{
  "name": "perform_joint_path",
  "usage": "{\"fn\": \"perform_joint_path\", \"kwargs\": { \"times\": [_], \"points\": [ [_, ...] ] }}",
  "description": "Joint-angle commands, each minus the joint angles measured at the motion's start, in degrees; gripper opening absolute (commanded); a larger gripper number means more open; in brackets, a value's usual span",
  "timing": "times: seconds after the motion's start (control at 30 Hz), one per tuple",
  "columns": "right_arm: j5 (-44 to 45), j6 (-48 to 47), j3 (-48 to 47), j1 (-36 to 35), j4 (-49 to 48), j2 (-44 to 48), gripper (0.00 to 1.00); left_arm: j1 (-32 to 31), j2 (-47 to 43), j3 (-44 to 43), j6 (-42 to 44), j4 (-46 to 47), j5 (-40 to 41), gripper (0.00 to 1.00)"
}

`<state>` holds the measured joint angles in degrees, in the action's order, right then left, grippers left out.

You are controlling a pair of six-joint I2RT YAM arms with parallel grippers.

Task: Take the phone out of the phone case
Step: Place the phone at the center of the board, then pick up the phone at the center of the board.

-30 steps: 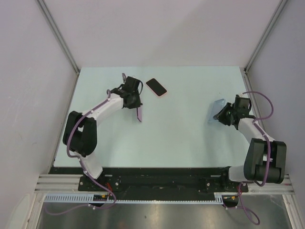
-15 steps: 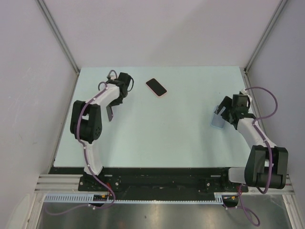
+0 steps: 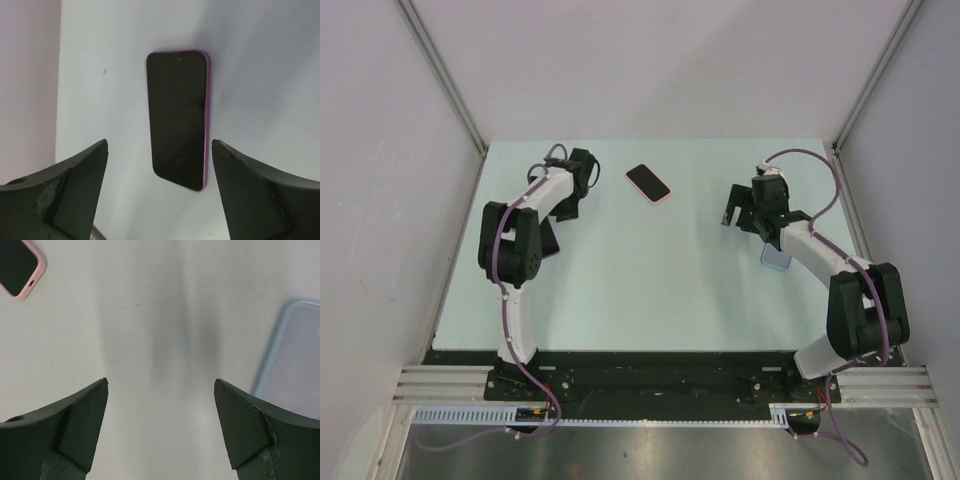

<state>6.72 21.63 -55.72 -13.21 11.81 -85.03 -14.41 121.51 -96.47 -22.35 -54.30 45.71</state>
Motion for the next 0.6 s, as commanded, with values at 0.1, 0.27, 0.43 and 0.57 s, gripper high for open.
{"fn": "perform_joint_path", "kwargs": {
  "times": [0.1,0.27,0.43,0.57],
  "points": [
    [-4.36,-7.47,-11.32,-6.03,-5.48,-10.49,0.91,0.26,-7.51,-2.15,-1.73,3.06,-15.98,0.97],
    [-6.1,-9.5,-23.09,-8.32,-4.7,-23.56,0.93,0.26,-13.23,3.03,-3.4,11.05,-37.05,1.0],
    [-10.23,-9.67,-42.33,-8.76,1.53,-36.15,0.93,0.26,-14.11,4.88,-6.47,15.88,-48.86,1.0],
    [-10.32,-10.73,-57.8,-9.73,8.04,-47.22,0.93,0.26,-12.8,6.46,-9.11,20.02,-58.35,1.0]
  ]
}}
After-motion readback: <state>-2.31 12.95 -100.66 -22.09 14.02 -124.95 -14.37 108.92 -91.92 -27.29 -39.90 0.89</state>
